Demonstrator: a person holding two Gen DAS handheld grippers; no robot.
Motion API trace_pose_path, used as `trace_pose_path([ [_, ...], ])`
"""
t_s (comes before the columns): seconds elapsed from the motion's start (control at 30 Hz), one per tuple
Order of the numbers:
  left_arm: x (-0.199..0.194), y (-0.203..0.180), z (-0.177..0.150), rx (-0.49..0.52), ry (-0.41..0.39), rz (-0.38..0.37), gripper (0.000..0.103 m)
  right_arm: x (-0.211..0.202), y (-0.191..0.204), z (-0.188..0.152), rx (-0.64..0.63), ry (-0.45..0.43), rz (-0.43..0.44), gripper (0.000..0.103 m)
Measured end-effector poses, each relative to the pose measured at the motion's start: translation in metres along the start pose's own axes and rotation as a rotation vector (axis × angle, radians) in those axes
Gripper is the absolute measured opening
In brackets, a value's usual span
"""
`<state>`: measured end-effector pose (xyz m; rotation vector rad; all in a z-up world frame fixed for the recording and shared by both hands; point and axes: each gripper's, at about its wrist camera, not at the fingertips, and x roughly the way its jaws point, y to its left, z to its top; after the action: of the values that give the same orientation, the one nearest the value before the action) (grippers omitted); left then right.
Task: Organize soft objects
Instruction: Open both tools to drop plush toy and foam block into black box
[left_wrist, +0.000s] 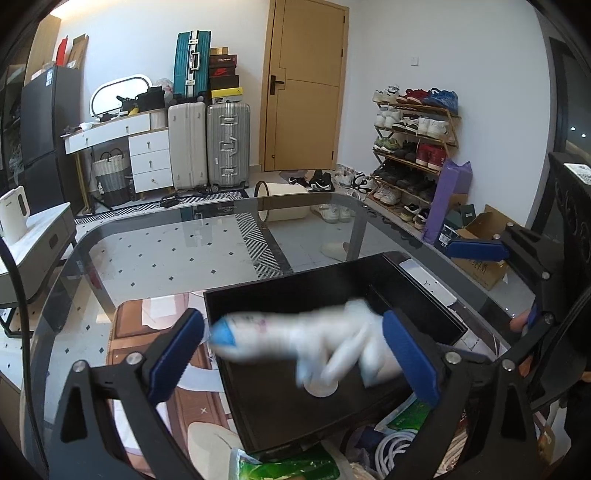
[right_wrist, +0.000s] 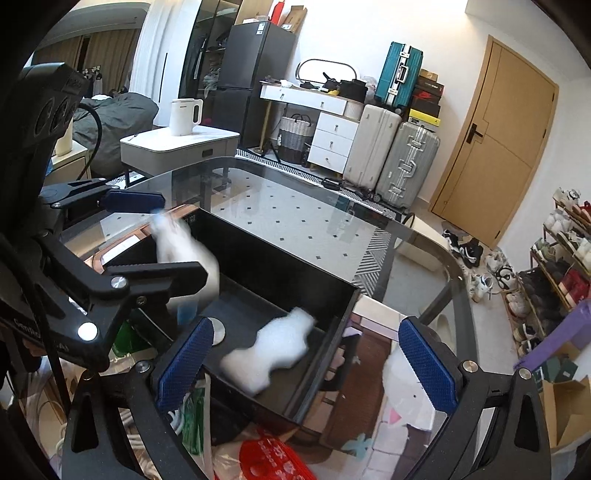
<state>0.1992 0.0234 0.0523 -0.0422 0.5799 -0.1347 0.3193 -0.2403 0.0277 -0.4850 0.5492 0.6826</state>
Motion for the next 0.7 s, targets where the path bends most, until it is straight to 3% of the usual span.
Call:
trace_pose_path([
  [0.33, -0.022, 0.004, -0.003, -0.017, -0.034, 0.015, 0.103, -0.028, -0.009, -0.01, 0.089, -0.021, -0.022, 0.102],
  [0.7, -0.057, 0.006, -0.018, -0.031, -0.046, 0.033, 0.103, -0.087, -0.007, -0.037, 0.247, -0.091, 0.018, 0.102],
])
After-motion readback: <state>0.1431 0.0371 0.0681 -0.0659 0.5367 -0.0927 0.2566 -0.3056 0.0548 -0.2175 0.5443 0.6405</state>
